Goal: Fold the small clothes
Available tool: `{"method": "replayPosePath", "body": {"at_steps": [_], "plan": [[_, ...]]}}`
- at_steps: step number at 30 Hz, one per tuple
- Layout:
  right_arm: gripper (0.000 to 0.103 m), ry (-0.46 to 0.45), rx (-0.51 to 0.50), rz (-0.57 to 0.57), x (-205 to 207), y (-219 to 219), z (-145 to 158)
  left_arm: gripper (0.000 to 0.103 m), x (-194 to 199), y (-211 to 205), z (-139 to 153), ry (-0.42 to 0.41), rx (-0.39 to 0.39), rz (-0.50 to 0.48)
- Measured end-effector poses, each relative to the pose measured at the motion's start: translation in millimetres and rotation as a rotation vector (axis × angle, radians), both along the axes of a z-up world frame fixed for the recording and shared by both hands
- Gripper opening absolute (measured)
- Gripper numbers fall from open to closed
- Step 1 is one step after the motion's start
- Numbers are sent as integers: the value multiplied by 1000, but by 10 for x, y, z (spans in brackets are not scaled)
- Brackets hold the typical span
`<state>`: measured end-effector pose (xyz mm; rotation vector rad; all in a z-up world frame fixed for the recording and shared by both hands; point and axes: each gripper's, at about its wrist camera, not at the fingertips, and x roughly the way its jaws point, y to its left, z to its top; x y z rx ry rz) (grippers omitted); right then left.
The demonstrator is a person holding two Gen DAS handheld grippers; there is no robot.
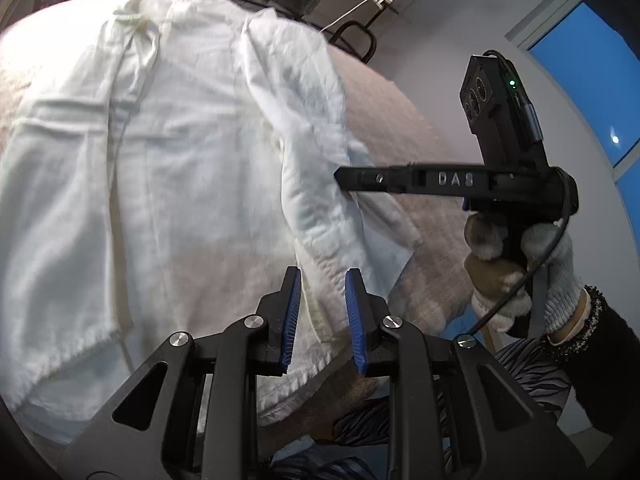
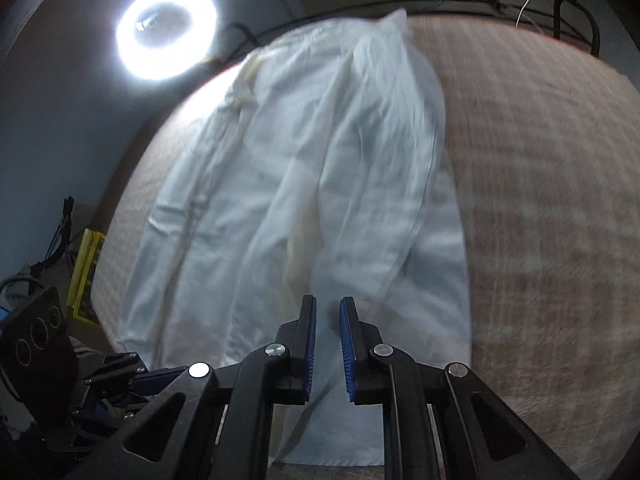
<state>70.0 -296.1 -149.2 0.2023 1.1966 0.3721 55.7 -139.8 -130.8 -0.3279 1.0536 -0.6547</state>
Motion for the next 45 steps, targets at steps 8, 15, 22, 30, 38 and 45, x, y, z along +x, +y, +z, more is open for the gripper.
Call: {"method": "replayPosePath", "body": {"at_steps": [8,15,22,30,38,45], "plan": [[12,-26,91,193,-169,440,100,51,-144,327,138,-16,-6,77],[22,-26,92,279,-133,702,103,54,-148,452,178,-28,30,114],[49,-163,-18,7,160,40,404,9,71,295,-31,38,74,84],[47,-125,-66,-110,752,-200,216,2,89,378,-173,130,-61,111],[0,-120,-148,-120,977,-204,114,1,99,454,-265,202,-158,134],[70,-143,-105,-192,986,-411,272,1,119,466,-276,209,-161,134]]}}
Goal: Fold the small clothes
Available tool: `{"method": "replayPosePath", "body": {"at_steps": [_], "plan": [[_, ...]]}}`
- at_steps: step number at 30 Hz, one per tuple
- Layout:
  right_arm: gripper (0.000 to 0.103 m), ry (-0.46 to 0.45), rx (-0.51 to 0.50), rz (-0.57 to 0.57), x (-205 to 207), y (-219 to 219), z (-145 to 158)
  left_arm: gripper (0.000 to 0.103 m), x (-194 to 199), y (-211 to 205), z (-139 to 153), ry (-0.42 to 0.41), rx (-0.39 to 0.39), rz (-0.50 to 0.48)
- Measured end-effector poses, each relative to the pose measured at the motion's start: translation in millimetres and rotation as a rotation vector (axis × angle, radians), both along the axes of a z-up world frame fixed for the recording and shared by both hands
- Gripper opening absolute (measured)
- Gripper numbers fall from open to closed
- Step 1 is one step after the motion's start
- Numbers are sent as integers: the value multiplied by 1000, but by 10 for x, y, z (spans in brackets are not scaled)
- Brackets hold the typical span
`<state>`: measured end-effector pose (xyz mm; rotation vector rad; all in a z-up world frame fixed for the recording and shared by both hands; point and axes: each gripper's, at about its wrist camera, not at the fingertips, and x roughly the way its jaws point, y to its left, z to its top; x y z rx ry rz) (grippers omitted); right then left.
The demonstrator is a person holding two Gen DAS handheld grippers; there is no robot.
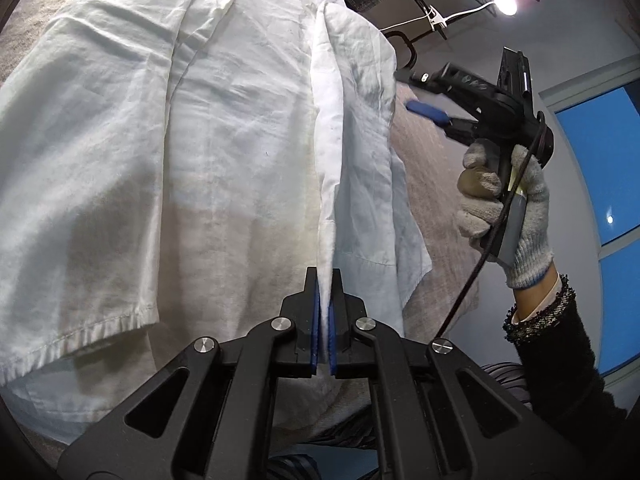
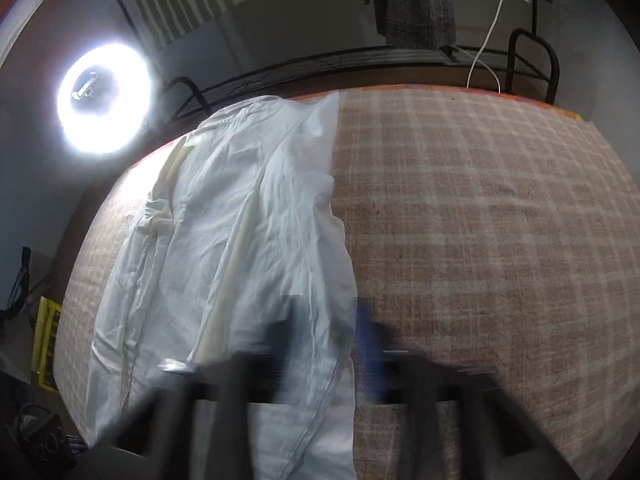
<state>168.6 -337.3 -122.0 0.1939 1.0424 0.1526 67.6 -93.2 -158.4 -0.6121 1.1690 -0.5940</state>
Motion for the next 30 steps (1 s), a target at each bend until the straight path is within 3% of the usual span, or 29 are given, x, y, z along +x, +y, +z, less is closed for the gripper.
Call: {"method": "replayPosePath", "body": {"at_steps": [1,3,4,5,8,13,15,19,21,23,26,30], "plan": [[71,-2,2,-7,-5,-8,-19,1,16,-10,-8,1,2,0],[51,30,-8,4,38,15,-115,1,24,-27,-32,7,3,0],[28,48,3,23,69,36,-170,1,57,-52,-43,9,0,1],[13,65,9,38,98,60,-223,1,46,-46,-42,9,-4,0],[0,72,-45,60,169,149,-275,1,48,-56,-12,17,-27,5],[0,27,-121,95,252,188,-89,1,22,-128,52,79,-176,51],[0,16,-138,96,297,178,-63,1,19,-218,29,89,-190,54],[1,54,-159,85,379,174,-220,1,-49,-324,-42,49,-35,43],[9,77,-181,91,382,170,-283,1,-91,-324,31,16,21,37],[31,72,-170,67,337,88,-241,1,-156,-332,158,-40,96,33],[32,44,-84,19,184,-159,-98,1,-291,-321,382,-137,179,36],[32,-16,35,-14,-170,-492,160,1,-390,-406,597,-241,221,9]]}}
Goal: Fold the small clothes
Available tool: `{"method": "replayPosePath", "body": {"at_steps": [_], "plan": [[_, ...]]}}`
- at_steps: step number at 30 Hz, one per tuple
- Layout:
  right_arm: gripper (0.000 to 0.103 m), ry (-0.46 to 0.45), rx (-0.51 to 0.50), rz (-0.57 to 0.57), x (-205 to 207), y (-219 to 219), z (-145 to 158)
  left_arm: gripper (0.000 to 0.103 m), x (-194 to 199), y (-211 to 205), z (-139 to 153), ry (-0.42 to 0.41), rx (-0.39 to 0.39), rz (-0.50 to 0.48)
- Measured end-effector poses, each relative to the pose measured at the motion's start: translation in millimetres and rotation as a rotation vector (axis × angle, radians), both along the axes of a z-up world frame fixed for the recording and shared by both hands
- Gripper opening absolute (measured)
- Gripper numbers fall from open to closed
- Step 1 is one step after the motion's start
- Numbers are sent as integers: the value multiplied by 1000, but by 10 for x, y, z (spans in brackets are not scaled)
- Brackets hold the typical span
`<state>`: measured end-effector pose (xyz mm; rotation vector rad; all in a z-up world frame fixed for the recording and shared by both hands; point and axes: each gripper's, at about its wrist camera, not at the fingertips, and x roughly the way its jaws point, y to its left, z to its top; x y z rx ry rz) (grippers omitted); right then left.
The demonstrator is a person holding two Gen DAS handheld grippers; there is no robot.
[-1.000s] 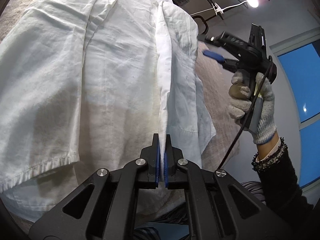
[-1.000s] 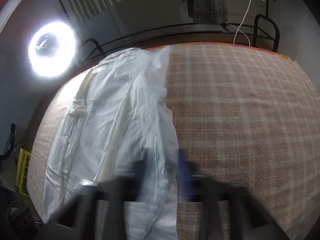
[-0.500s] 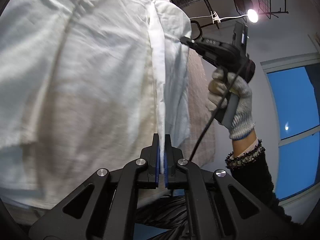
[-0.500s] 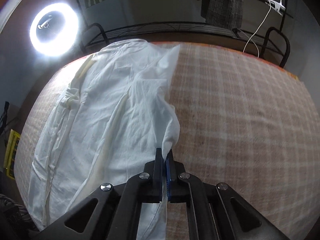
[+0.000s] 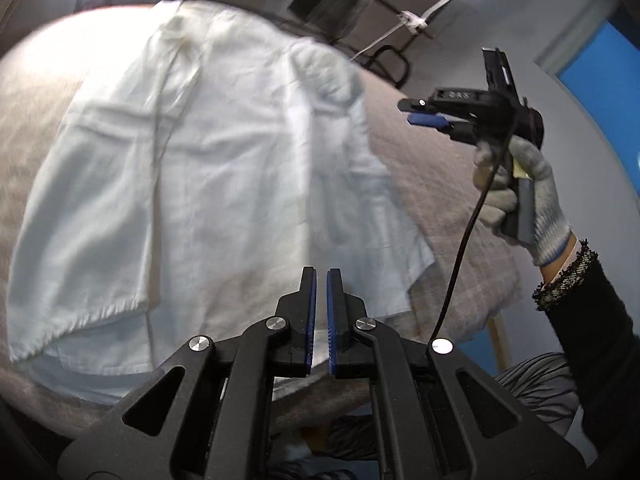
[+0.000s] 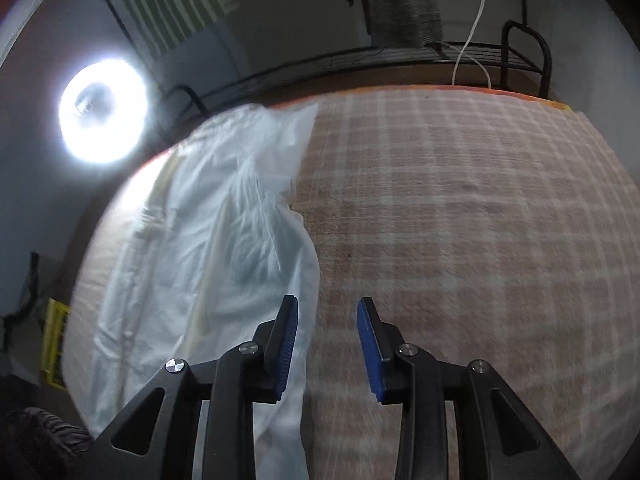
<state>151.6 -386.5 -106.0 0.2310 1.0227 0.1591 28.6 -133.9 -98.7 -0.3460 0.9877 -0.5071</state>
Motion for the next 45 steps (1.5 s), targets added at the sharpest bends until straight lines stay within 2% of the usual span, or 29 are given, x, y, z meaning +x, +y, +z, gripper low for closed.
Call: {"method": "replayPosePath", "body": {"at_steps": [2,5,6,7,9,10,14,17,20,24,26,27,29,32,33,36,38,40,43,45], "plan": [[34,-34,30,-20,-224,-156,150,1,24,-143,89,-26,18,-49],[38,-93,81,-58,-564,-355,374,3,86,-435,107,-17,36,-126],[39,-114,94,-73,-671,-417,445,12,105,-556,102,-18,42,-152],[39,-134,105,-92,-780,-490,512,29,123,-679,103,-21,48,-173],[40,-165,130,-130,-949,-636,591,53,136,-926,76,-27,63,-221],[41,-176,148,-146,-1015,-725,617,53,128,-1056,47,-27,80,-246],[41,-202,196,-206,-1207,-1003,659,53,228,-1483,-47,-39,180,-289],[41,-204,211,-235,-1282,-1136,640,53,255,-1648,-144,-30,247,-322],[41,-201,215,-241,-1302,-1202,622,53,267,-1784,-190,-61,325,-337],[41,-198,219,-241,-1272,-1233,596,53,288,-1868,-215,-91,369,-328],[41,-192,223,-238,-1235,-1214,577,35,302,-1840,-234,-115,381,-307],[41,-188,225,-234,-1217,-1204,561,7,327,-1836,-250,-124,380,-298],[41,-178,224,-224,-1180,-1167,526,4,421,-1738,-264,-77,306,-289],[41,-155,205,-202,-1082,-1055,459,4,529,-1494,-183,12,116,-237],[41,-146,196,-193,-1043,-1010,432,4,502,-1365,-75,21,31,-216],[41,-120,192,-172,-894,-883,337,4,358,-1120,174,-41,-58,-186],[41,-103,212,-165,-773,-817,261,4,332,-1008,163,-23,-79,-176],[44,-74,249,-150,-592,-714,143,4,359,-987,64,-6,-57,-179],[52,-26,304,-120,-302,-502,-33,4,423,-903,-66,50,-113,-145],[53,4,311,-100,-120,-343,-143,4,427,-894,-61,42,-121,-140]]}}
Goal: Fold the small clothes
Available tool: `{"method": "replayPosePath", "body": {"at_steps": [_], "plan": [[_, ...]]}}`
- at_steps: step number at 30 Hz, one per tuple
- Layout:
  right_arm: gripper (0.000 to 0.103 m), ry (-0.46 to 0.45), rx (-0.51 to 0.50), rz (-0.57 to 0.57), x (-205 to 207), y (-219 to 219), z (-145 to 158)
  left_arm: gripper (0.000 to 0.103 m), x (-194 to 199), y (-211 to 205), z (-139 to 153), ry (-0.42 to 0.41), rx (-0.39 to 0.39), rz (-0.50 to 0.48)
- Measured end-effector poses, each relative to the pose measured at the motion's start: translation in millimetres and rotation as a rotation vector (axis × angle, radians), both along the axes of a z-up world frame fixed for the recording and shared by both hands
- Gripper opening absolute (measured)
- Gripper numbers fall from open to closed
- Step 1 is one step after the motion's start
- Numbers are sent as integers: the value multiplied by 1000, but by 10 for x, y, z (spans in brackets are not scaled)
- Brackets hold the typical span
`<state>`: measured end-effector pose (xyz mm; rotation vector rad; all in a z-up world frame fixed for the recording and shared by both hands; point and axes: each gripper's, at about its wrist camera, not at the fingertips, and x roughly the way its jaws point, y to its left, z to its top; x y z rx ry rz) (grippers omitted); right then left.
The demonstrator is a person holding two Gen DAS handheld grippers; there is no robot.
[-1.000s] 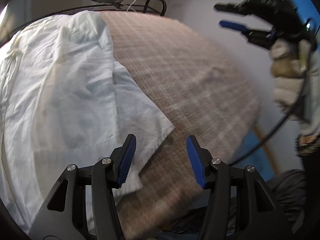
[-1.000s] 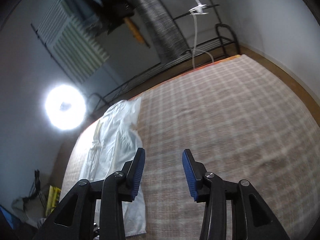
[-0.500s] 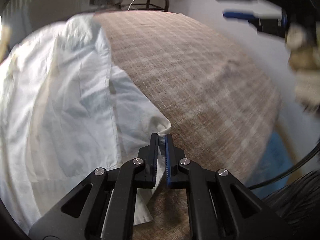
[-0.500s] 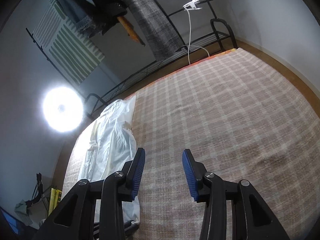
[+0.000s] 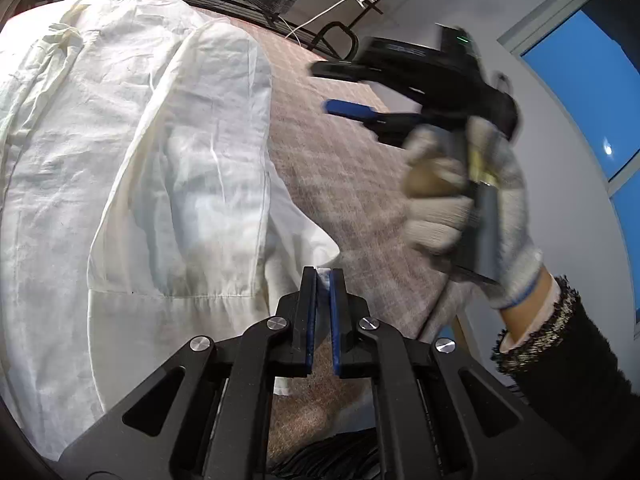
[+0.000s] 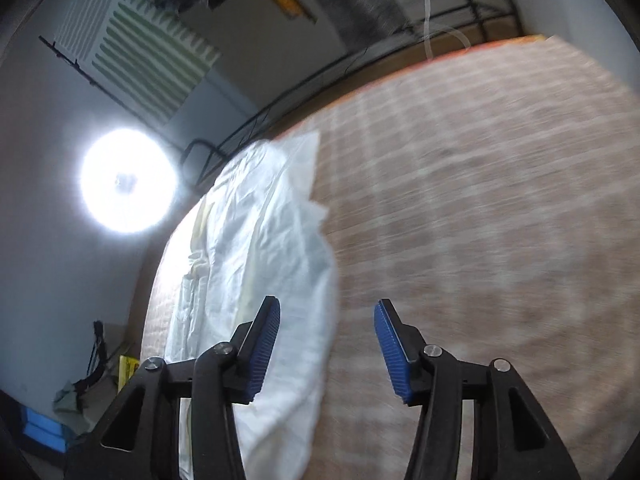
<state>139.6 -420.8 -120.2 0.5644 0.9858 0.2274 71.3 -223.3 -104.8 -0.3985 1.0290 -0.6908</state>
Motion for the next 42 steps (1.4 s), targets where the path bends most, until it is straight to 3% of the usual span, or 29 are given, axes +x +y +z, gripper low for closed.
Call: {"method": "replayPosePath", "body": {"at_steps": [6,8,9,11,14,20,28,36,42], "plan": [[51,93,-56,36,427,398,-332,4,-34,11,52,-17,-15,2],[43,140,-65,34,508,455,-452,4,-44,104,34,-7,-30,16],[40,122,-83,23,511,475,-443,4,-59,153,30,-3,-34,21],[10,147,-81,37,548,499,-449,4,-64,226,8,6,-41,32],[1,165,-80,23,571,534,-443,4,-62,316,-10,19,-55,49],[0,128,-207,43,640,864,-148,4,-146,595,24,23,-92,95],[0,19,-359,155,740,1623,223,4,-254,1053,-81,66,-134,227],[0,1,-456,342,847,2462,70,0,-397,1309,-335,122,-100,293],[0,37,-447,387,891,2655,-145,0,-457,1362,-384,134,-88,316]]}}
